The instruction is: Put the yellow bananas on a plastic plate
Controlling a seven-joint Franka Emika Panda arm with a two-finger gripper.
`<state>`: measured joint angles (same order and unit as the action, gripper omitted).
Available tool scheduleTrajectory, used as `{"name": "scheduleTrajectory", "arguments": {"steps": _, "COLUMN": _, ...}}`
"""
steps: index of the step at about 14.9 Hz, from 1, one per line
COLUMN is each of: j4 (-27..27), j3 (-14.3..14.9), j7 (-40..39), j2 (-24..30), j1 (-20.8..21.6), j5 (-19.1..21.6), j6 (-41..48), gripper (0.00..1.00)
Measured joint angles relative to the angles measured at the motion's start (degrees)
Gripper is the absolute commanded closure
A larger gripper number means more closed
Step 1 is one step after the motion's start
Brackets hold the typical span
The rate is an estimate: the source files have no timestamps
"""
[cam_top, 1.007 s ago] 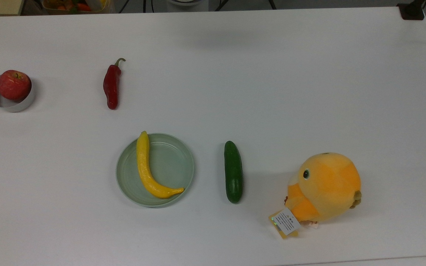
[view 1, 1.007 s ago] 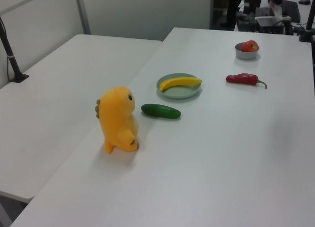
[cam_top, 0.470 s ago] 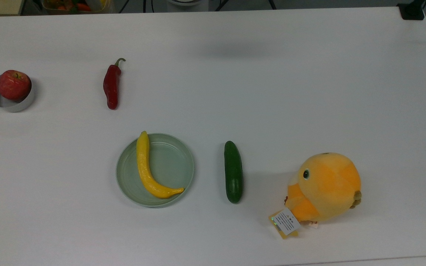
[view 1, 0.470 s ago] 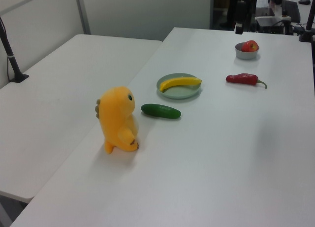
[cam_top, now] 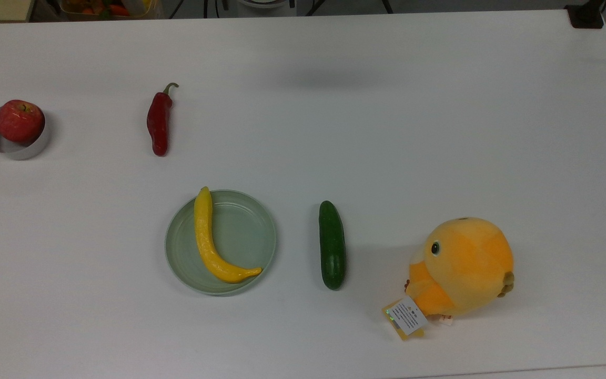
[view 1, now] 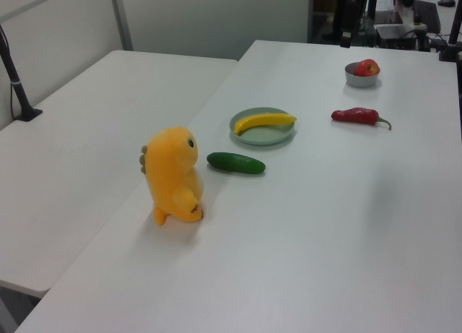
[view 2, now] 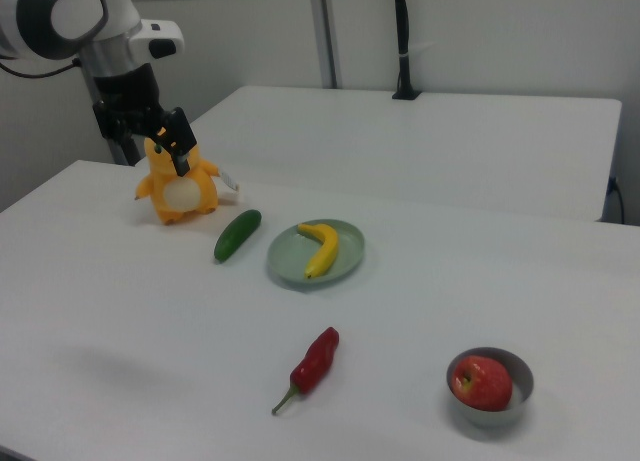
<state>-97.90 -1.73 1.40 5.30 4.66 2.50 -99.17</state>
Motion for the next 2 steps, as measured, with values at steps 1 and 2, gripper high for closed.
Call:
{"name": "scheduleTrajectory", "arguments": {"steps": 1, "j4": 0.0, "j3": 0.0, "j7": -0.1, "j2": 0.0, "j1": 0.0, "j5": 0.0, "j6": 0.0, "gripper": 0.00}}
{"name": "scheduleTrajectory", "arguments": {"steps": 2, "j4": 0.0, "j3": 0.0, "j7": -0.2, "j2": 0.0, "j1": 0.0, "j5": 0.0, "j6": 0.0, "gripper": 0.00}}
